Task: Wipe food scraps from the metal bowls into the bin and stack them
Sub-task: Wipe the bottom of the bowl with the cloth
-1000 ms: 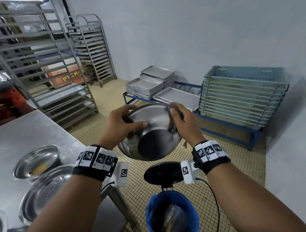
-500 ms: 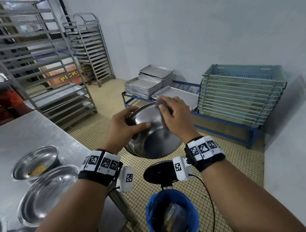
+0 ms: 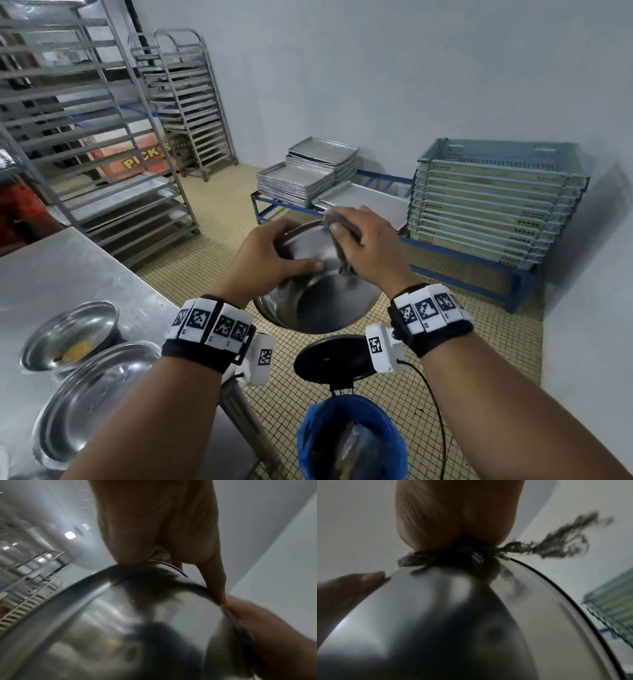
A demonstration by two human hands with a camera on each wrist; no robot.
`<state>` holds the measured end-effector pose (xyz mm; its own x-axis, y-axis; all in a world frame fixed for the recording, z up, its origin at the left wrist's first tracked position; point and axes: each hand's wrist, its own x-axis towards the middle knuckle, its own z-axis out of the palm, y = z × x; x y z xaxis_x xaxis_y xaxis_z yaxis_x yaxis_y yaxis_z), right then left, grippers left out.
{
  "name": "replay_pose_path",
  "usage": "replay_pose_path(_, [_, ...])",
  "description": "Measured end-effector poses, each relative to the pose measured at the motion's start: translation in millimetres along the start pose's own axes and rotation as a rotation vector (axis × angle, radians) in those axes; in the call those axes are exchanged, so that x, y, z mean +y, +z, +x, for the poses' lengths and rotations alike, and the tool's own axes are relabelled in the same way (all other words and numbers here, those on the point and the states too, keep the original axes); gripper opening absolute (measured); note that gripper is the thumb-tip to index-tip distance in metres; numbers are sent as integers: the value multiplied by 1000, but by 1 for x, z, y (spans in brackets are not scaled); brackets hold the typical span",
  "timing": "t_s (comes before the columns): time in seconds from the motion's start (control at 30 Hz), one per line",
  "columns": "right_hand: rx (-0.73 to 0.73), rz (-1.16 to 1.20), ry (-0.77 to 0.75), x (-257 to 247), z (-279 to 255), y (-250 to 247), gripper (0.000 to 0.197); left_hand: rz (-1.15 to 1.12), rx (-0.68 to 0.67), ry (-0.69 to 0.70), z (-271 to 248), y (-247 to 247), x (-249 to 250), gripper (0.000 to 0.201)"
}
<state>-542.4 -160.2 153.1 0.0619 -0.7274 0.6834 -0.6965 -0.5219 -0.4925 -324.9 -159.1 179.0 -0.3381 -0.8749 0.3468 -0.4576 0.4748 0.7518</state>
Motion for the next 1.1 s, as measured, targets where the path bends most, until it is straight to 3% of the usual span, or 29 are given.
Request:
replay_pose_path(0.2, [96, 302, 287, 25, -22, -12, 18, -359, 202, -59, -10, -18, -13, 47])
replay_pose_path(0.3, [143, 302, 316, 19, -17, -10, 18, -395, 214, -88, -10, -18, -19, 47])
replay_pose_path(0.4, [233, 235, 180, 8, -6, -11, 21, -291, 201, -145, -9, -17, -24, 56])
replay_pose_path(0.53, [295, -6, -31, 1, -3, -4, 27, -219, 264, -216, -12, -4, -21, 46])
replay_pose_path(0.6, [333, -92, -79, -1, -6, 3, 30, -262, 336, -348, -11, 5, -16, 71])
replay_pose_path(0.67, [343, -155, -141, -2, -12, 9, 31, -417, 335, -544, -10, 12, -11, 83])
replay_pose_path(0.77, [278, -212, -246, -4, -22, 16, 33, -701, 280, -701, -6, 18, 2, 69])
replay_pose_path(0.97, [138, -84, -289, -18, -36, 17, 34, -915, 385, -750, -4, 18, 2, 9])
replay_pose_path(1.03, [72, 20, -242, -22, -36, 13, 31, -944, 420, -729, -6, 18, -5, 8])
replay_pose_path(1.1, [22, 79, -184, -24, -35, 9, 30, -955, 459, -701, -8, 17, -13, 20])
